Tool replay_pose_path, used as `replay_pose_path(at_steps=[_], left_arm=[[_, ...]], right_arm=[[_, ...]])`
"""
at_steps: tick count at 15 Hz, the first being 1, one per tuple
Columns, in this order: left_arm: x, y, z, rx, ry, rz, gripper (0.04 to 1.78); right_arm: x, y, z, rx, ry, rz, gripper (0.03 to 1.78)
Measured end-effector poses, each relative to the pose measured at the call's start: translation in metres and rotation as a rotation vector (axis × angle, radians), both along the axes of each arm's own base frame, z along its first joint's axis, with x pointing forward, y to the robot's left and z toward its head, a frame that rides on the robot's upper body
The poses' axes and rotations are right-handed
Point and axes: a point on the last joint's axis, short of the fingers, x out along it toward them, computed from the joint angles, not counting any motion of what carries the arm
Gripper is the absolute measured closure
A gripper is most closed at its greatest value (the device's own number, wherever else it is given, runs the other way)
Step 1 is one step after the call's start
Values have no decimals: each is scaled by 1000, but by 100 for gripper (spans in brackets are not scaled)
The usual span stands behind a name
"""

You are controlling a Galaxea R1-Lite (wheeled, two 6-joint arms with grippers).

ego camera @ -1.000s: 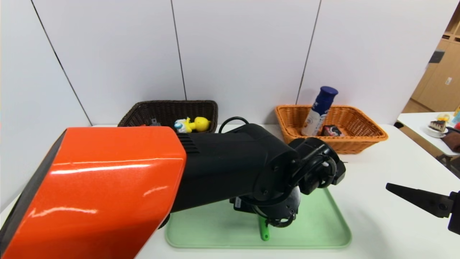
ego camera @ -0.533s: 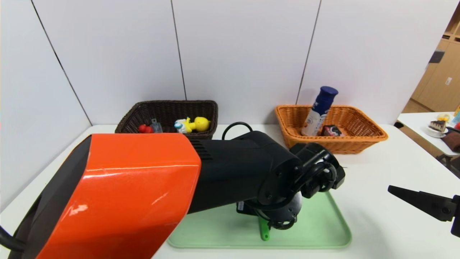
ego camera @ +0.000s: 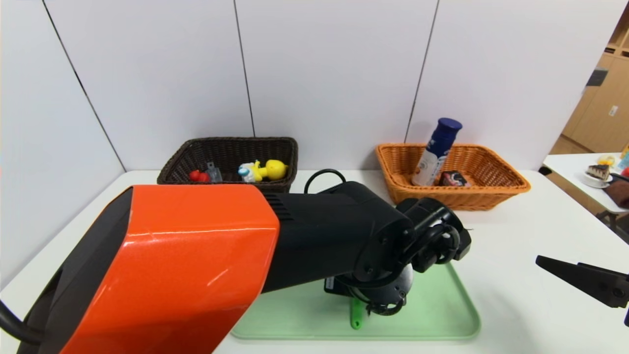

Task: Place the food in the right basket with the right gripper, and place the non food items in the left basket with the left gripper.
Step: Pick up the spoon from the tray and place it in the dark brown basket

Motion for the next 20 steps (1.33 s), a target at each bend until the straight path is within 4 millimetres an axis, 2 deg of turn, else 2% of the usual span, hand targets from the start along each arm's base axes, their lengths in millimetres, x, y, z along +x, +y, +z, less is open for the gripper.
replay_pose_path(at_steps=[3,5,7,10,12,15,17,20], left_arm=[[3,2,0,2,-2,6,170],[5,3,8,-27,-22,4,170],[8,8,26,-85,-54,-8,170],[14,29,69,-229,-99,-6,170],[33,53,101,-363,-177,48,170],[62,102,134,-458,-276,182,170],[81,137,146,-467,-321,277,170],[108,188,152,-450,-366,416,170]], right_arm=[[-3,0,-3,0,1,-1,10],[-5,0,-4,0,2,-1,10],[-7,-1,-6,2,5,-2,10],[-6,-1,-7,6,12,-5,10],[-5,-1,-7,12,15,-7,10],[-3,-1,-5,13,16,-10,10],[-1,-1,-3,15,12,-10,10],[2,0,8,61,-5,-21,10]])
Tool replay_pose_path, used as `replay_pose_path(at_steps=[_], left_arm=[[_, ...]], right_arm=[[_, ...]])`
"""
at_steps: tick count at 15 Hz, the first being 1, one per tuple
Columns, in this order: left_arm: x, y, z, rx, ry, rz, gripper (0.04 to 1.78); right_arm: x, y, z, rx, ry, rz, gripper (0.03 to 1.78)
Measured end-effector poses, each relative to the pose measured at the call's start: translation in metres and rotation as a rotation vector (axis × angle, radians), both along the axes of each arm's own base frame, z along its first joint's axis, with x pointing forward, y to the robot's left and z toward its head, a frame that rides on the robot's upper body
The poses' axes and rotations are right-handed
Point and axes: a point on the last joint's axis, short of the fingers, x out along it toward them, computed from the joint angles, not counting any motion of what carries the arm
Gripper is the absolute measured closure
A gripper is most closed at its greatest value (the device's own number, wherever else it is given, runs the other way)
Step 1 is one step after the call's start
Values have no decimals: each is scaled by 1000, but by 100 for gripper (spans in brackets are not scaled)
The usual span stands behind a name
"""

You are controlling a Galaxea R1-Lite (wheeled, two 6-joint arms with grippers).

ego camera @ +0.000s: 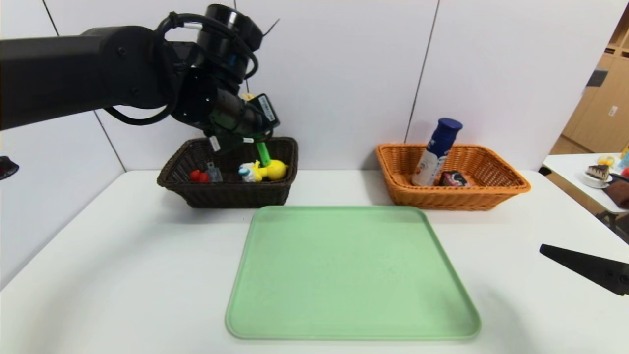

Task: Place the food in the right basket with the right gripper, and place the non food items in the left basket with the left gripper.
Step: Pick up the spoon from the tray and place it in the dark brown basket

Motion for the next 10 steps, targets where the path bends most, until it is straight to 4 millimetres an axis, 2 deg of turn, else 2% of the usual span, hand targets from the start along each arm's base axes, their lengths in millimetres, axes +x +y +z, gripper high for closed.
replay_pose_path(at_steps=[4,8,10], left_arm=[[40,56,-17,2,41,153,170],[67,87,-40,-6,92,225,170],[79,95,-51,-7,101,248,170]], right_arm=[[2,0,12,54,-19,-17,10],[1,0,11,54,-19,-18,10],[0,0,11,54,-20,-18,10]])
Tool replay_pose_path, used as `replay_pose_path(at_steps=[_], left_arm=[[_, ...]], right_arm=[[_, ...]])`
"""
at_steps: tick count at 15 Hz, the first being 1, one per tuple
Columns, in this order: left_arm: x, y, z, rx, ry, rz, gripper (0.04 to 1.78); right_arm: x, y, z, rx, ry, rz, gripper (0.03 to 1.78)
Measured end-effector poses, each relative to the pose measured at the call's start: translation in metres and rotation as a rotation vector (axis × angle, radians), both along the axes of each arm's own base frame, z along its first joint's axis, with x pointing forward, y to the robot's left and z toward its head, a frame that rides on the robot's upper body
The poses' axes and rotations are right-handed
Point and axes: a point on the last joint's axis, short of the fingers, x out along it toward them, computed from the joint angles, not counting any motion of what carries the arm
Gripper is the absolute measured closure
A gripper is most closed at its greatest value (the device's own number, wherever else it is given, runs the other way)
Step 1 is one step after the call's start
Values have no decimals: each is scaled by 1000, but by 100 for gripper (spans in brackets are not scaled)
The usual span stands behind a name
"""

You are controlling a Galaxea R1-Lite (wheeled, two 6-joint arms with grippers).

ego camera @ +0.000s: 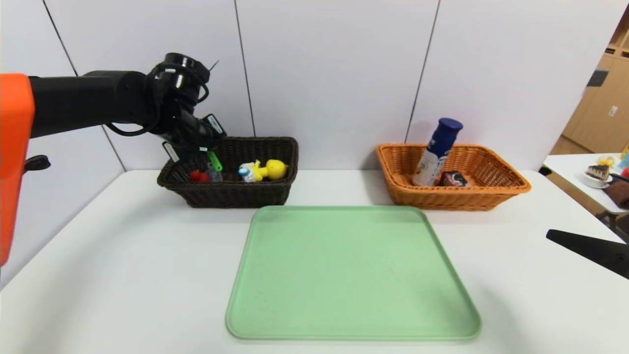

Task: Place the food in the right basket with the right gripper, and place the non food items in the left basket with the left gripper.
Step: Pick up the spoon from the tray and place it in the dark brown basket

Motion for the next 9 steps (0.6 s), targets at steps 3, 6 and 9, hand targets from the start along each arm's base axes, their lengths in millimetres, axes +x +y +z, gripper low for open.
replay_pose_path(at_steps=[3,6,9], left_arm=[[13,4,-18,9,32,14,170],[18,3,-28,16,52,15,129],[19,3,-29,18,55,16,91]], right_arm=[[0,0,0,3,-6,-1,10],[-1,0,0,2,-4,-3,10],[-1,0,-1,2,-3,0,10]])
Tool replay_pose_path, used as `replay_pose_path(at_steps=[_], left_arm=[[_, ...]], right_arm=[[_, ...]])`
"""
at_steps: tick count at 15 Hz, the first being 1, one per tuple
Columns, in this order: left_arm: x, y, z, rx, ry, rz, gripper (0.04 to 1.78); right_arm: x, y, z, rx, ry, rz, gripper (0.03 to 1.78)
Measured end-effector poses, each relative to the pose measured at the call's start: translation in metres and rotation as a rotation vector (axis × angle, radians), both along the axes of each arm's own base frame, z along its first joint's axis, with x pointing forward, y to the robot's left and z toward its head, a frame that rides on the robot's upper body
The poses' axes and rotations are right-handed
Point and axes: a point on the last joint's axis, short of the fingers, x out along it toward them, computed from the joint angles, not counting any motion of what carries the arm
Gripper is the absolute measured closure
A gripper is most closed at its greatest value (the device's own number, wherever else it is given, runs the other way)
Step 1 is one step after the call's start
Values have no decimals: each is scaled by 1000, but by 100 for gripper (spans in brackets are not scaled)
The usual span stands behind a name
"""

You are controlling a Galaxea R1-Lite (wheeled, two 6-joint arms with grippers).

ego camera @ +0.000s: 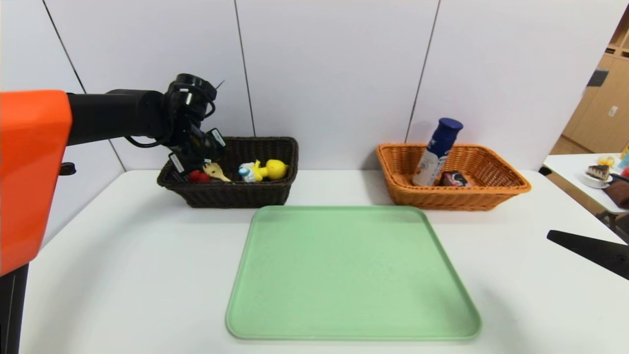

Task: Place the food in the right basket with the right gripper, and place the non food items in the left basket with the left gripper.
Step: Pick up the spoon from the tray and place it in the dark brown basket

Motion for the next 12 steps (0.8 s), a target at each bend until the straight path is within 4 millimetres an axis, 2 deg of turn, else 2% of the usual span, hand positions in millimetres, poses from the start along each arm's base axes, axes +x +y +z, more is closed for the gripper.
replay_pose_path(at_steps=[3,6,9,12], left_arm=[[-6,0,11,1,-24,-6,66],[-35,-3,51,22,-97,-56,48],[-92,-21,96,52,-180,-178,37],[-160,-34,126,56,-257,-289,29]], right_arm=[[-2,0,0,-4,-6,7,10],[-5,0,5,-24,-46,20,10],[-6,3,13,-124,-115,80,10],[-2,4,32,-224,-223,123,10]])
